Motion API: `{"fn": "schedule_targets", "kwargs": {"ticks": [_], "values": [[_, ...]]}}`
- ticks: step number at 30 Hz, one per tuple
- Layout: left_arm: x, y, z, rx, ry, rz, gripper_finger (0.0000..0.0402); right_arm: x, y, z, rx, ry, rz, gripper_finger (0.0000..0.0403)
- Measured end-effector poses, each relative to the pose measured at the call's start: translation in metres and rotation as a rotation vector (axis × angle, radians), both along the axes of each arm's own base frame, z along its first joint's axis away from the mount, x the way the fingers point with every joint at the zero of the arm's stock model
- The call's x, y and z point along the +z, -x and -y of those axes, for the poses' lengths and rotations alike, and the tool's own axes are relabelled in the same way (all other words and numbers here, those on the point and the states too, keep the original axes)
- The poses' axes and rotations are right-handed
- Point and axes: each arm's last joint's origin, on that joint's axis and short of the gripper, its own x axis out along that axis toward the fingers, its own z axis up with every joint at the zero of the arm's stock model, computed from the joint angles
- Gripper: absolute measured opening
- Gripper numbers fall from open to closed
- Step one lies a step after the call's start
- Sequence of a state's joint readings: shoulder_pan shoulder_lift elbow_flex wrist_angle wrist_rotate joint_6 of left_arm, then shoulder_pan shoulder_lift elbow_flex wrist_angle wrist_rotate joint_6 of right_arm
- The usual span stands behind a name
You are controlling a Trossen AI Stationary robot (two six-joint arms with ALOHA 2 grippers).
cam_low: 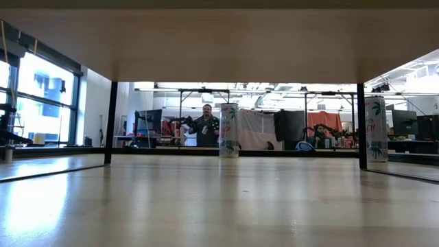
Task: Place canned beverage on shelf
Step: Adjust the white-blue and pink-white soda cans on the shelf
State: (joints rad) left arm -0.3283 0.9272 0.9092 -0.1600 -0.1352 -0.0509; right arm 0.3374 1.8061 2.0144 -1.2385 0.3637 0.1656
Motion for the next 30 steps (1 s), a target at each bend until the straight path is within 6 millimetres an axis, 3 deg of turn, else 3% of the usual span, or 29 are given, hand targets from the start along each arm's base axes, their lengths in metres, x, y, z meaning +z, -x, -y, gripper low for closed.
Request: {"fn": "schedule_targets", "kwargs": {"ticks": [30], "values": [[-0.0001,0.0013,0.0039,-0.018,0.007,-0.002,0.0292,0.0029,-0.0036,-0.0023,0.029,0.003,0.045,0.0236]]}}
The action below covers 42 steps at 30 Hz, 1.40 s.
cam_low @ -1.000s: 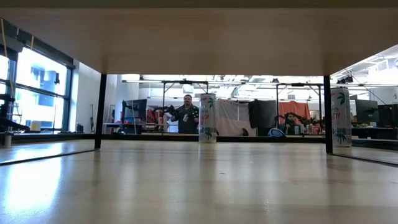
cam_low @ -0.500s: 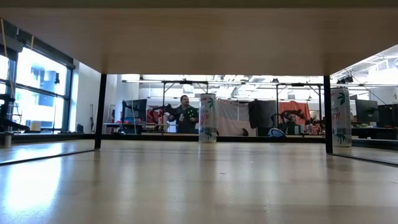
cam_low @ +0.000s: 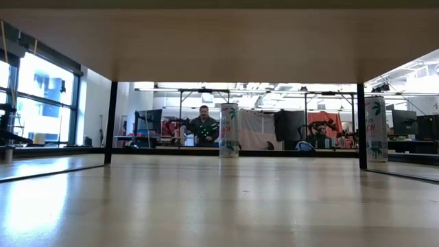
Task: Place canned beverage on shelf
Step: Adjust the white-blue and pink-white soda cans on the shelf
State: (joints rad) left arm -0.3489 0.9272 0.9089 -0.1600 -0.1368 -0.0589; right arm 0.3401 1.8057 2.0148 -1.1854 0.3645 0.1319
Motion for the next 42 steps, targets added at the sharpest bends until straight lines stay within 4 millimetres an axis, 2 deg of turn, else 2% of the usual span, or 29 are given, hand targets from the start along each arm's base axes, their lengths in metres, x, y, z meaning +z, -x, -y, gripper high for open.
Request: {"fn": "schedule_targets", "kwargs": {"ticks": [28,42], "values": [[0.0,0.0,0.0,0.004,0.015,-0.004,0.0292,0.002,0.004,-0.018,0.019,-0.038,0.033,0.0236],[0.0,0.0,0.0,0.003,0.019,0.001,0.0292,0.002,0.021,-0.058,0.055,-0.133,0.048,0.0236]]}}
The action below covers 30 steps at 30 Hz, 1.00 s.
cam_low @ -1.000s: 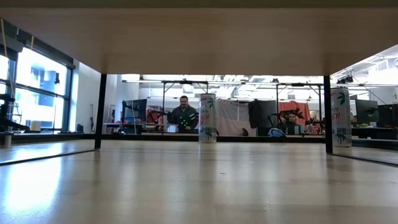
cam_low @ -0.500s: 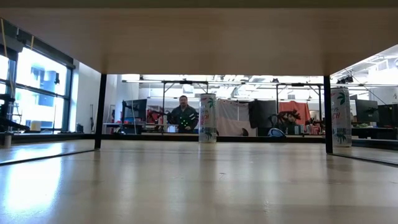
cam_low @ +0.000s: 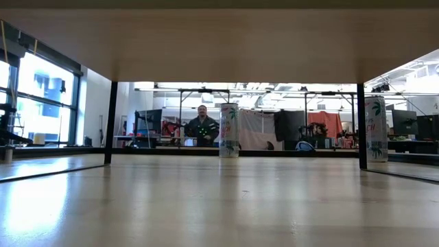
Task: Place canned beverage on shelf
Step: Adjust the white-blue and pink-white soda cans on the shelf
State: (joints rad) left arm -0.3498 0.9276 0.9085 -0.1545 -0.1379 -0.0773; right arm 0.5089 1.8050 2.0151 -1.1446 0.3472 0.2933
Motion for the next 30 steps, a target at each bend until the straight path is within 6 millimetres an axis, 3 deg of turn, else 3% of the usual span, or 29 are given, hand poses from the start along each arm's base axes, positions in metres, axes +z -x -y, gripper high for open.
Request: {"fn": "schedule_targets", "kwargs": {"ticks": [6,12,18,25,30], "values": [[0.005,0.001,0.006,-0.031,0.019,0.051,0.0292,0.005,-0.002,-0.007,-0.064,-0.065,0.08,0.0236],[0.005,0.004,0.012,-0.06,0.022,0.05,0.0292,0.001,0.002,-0.005,-0.079,-0.048,0.027,0.0236],[0.005,0.006,0.017,-0.083,0.027,0.049,0.0292,0.002,0.015,-0.007,-0.056,-0.034,-0.034,0.0236],[0.005,0.006,0.017,-0.086,0.028,0.048,0.0292,0.016,0.039,-0.003,-0.087,-0.028,-0.034,0.0236],[0.005,0.006,0.017,-0.085,0.036,0.046,0.0292,0.011,0.048,-0.001,-0.134,-0.052,-0.131,0.0236]]}}
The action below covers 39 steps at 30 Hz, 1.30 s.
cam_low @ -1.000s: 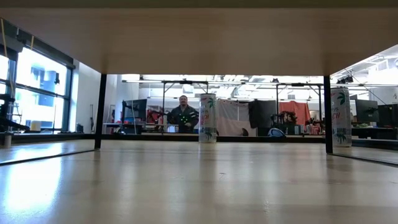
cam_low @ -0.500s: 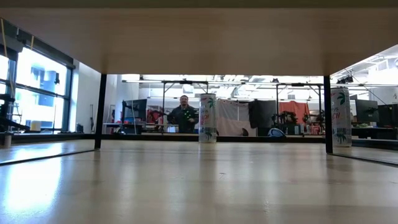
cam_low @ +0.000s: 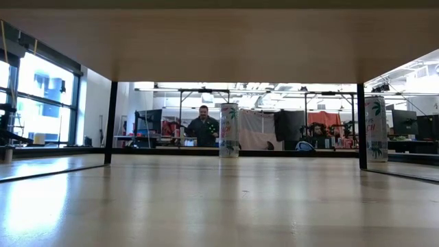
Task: Place canned beverage on shelf
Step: Adjust the white-blue and pink-white soda cans on the shelf
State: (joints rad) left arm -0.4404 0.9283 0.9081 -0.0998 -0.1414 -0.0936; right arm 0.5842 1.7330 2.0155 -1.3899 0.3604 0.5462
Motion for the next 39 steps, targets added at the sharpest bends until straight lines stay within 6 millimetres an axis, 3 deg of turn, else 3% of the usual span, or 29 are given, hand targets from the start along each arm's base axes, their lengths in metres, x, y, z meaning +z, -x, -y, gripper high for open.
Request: {"fn": "schedule_targets", "kwargs": {"ticks": [16,39], "values": [[0.0,0.0,0.0,0.001,0.007,-0.002,0.0292,-0.008,-0.01,0.026,-0.043,0.011,-0.12,0.0236],[0.0,0.0,0.0,0.001,0.008,-0.002,0.0292,-0.01,-0.016,0.027,-0.007,-0.001,-0.126,0.0236]]}}
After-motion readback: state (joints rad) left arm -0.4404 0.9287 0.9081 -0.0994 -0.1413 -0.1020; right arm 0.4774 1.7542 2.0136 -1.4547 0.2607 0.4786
